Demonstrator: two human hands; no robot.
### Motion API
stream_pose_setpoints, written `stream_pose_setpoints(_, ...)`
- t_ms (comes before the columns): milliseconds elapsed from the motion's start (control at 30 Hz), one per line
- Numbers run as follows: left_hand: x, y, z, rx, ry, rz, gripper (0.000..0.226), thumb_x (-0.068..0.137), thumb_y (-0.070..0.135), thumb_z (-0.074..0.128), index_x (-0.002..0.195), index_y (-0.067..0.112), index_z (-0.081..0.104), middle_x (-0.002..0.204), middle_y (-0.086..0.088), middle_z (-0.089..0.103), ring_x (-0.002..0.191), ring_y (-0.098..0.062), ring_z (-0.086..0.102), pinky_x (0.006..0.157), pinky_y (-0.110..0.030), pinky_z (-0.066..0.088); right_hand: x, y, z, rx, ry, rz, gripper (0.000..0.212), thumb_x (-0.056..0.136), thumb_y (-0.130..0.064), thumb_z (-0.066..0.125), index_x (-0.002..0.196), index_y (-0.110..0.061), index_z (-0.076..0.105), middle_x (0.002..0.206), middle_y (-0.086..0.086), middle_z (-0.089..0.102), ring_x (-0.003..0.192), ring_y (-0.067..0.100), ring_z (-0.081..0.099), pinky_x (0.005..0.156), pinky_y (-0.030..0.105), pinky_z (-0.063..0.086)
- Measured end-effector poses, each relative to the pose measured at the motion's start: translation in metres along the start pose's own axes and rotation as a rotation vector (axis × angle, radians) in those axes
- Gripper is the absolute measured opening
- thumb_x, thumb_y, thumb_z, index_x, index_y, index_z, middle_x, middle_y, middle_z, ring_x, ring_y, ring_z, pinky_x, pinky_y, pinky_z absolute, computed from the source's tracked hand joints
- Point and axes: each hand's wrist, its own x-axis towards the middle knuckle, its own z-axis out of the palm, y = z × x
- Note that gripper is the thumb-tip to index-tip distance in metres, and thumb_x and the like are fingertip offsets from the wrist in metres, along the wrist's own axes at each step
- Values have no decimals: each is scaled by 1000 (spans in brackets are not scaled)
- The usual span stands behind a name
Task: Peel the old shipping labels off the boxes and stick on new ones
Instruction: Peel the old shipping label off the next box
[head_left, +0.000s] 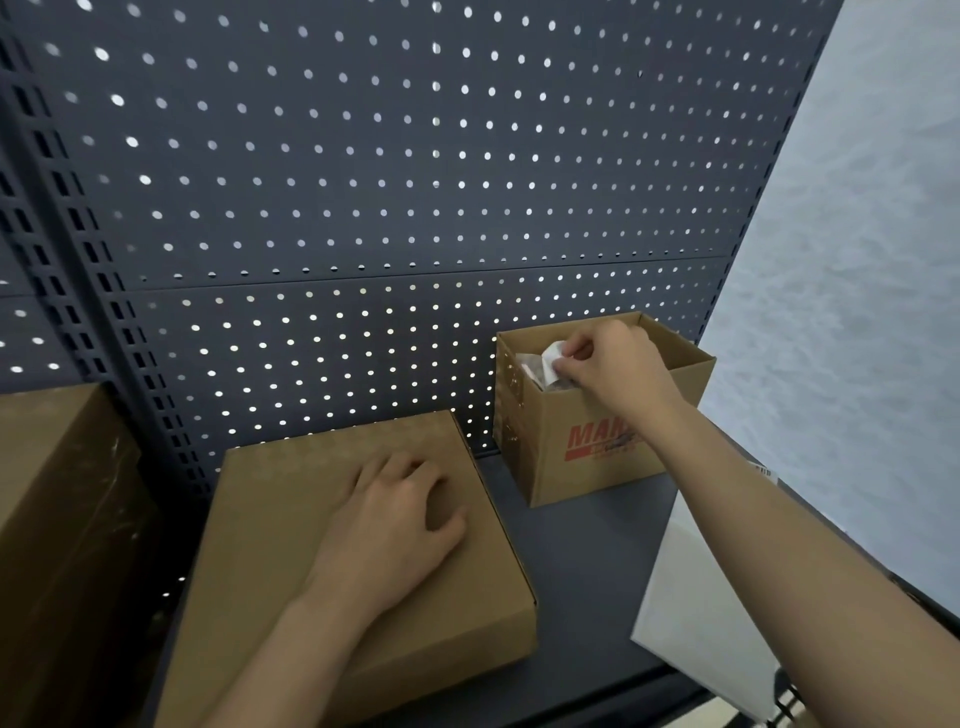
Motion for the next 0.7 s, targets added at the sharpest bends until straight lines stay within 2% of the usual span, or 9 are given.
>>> stream_pose_setpoints(100,-1,-2,2,9,-6,-1,44,88,59,50,123,34,56,131,14,47,125,-14,39,106,-36,37,-1,1,-3,33,22,29,15,80,-25,77,85,-17,66,78,-3,66,79,17,61,71,35,52)
stream_pose_setpoints(167,-1,-3,2,11,-16,-4,49,85,63,45,123,34,56,130,13,47,126,-16,39,106,-38,38,-1,2,-3,17,-2,30,5,85,-23,71,85,-19,72,83,-2,69,84,18,62,77,36,52)
stream_pose_setpoints(233,-2,-3,1,13,-16,2,63,78,70,31,123,34,57,130,12,48,127,-18,39,107,-39,38,-4,1,-2,-56,-60,33,17,92,-20,60,87,-24,76,88,-5,71,89,18,59,84,35,37)
stream_pose_setpoints(300,-3,-2,2,39,-21,8,72,74,72,20,124,35,56,132,11,47,127,-18,37,109,-39,35,-7,-1,-5,-102,-89,45,25,95,-19,54,87,-27,76,86,-6,71,89,18,55,82,37,23)
stream_pose_setpoints(367,-3,-2,1,68,-23,10,68,77,72,23,125,36,54,134,10,46,128,-18,35,110,-40,34,-7,-1,-8,-88,-64,51,19,92,-23,59,83,-24,76,82,-5,70,89,19,57,84,37,27)
stream_pose_setpoints(433,-4,-1,1,76,-8,14,61,81,69,29,124,34,55,134,9,47,127,-20,37,109,-41,35,-7,1,-10,-32,-6,40,12,88,-23,68,77,-19,73,79,-4,70,84,18,62,85,40,45)
stream_pose_setpoints(500,-5,1,-1,72,-4,15,67,78,69,23,123,33,57,133,7,49,125,-21,39,108,-41,36,-8,2,-12,39,59,43,13,85,-20,72,75,-15,68,77,-4,68,76,15,63,76,42,54)
stream_pose_setpoints(600,-5,2,-1,60,-15,10,70,76,69,21,123,32,58,132,7,49,125,-21,38,108,-41,35,-14,1,-15,61,111,17,16,86,-22,72,74,-15,65,75,-5,66,73,11,62,68,33,53)
stream_pose_setpoints(700,-4,1,0,57,-37,1,50,87,64,40,124,33,55,134,8,47,128,-21,35,109,-39,34,-21,2,-13,72,138,-15,20,88,-28,69,72,-17,64,74,-4,66,73,12,61,66,32,51)
